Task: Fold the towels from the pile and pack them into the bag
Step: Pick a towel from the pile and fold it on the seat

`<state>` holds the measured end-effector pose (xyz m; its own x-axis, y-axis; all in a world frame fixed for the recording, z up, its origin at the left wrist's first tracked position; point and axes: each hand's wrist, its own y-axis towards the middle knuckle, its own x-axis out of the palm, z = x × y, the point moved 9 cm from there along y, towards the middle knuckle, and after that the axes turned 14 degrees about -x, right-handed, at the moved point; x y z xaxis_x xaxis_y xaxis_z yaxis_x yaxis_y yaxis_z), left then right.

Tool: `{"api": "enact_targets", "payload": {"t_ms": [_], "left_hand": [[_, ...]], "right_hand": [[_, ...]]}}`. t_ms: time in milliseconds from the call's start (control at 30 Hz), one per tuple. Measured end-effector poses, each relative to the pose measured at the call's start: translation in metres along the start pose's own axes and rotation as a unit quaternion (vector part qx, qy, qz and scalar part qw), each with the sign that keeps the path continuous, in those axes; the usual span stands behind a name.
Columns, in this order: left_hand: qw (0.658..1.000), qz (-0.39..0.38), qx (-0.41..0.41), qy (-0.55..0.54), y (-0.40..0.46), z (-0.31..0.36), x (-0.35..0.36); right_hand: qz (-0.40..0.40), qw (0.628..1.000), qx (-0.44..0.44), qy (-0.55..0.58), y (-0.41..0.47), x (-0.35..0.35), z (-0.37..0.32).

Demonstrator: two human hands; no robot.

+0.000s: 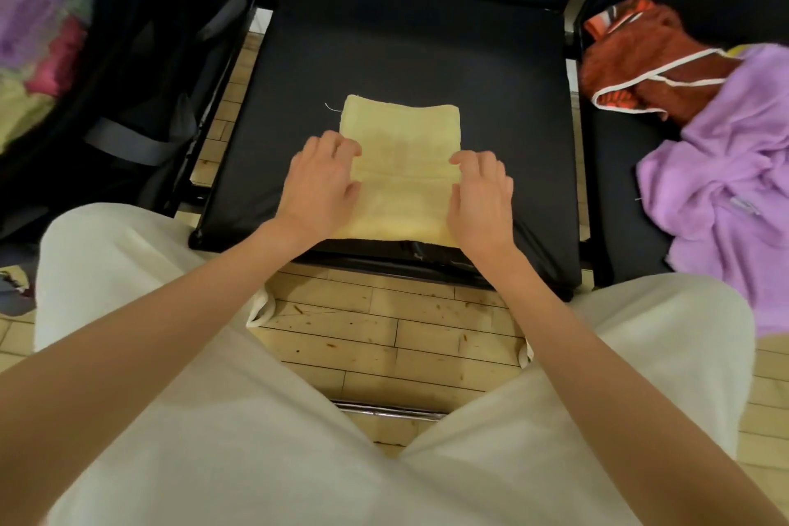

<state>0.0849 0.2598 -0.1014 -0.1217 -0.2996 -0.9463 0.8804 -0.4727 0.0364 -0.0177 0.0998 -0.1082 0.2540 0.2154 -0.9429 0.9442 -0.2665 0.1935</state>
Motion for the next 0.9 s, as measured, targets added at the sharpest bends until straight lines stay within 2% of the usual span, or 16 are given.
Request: {"api": "enact_targets", "payload": {"t_ms": [100, 167, 267, 367, 433, 600, 667, 767, 900], "left_hand": [[0.99, -0.087, 0.112, -0.017, -0.02, 0.009, -0.003], [0.979, -0.165, 0.12, 0.002, -0.032, 0.006, 0.004], [0.964, -0.243, 0.098, 0.046, -0.038, -0.004, 0.015], [0.959, -0.254, 0.098, 0.078, -0.036, -0.001, 0.017], [0.96, -0.246, 0.101, 0.091, -0.034, 0.004, 0.018], [0.972, -0.196, 0.097, 0.079, -0.028, 0.008, 0.014], [0.979, -0.176, 0.089, 0.041, -0.025, 0.007, 0.006], [0.979, -0.189, 0.069, -0.034, -0.023, 0.007, -0.009], [0.967, -0.19, 0.013, -0.17, -0.018, 0.002, -0.033]], "right_hand": [[-0.059, 0.99, -0.115, 0.06, -0.008, 0.0, -0.016], [-0.153, 0.971, -0.144, 0.11, -0.019, 0.012, -0.02], [-0.246, 0.949, -0.141, 0.138, -0.031, 0.021, -0.019], [-0.298, 0.94, -0.114, 0.122, -0.034, 0.027, -0.014], [-0.291, 0.945, -0.098, 0.114, -0.03, 0.028, -0.01], [-0.202, 0.968, -0.099, 0.113, -0.017, 0.013, -0.012], [-0.193, 0.967, -0.093, 0.139, -0.016, 0.005, -0.013], [-0.19, 0.965, -0.089, 0.157, -0.017, -0.008, -0.009], [-0.101, 0.962, -0.044, 0.25, -0.014, -0.033, 0.004]]}}
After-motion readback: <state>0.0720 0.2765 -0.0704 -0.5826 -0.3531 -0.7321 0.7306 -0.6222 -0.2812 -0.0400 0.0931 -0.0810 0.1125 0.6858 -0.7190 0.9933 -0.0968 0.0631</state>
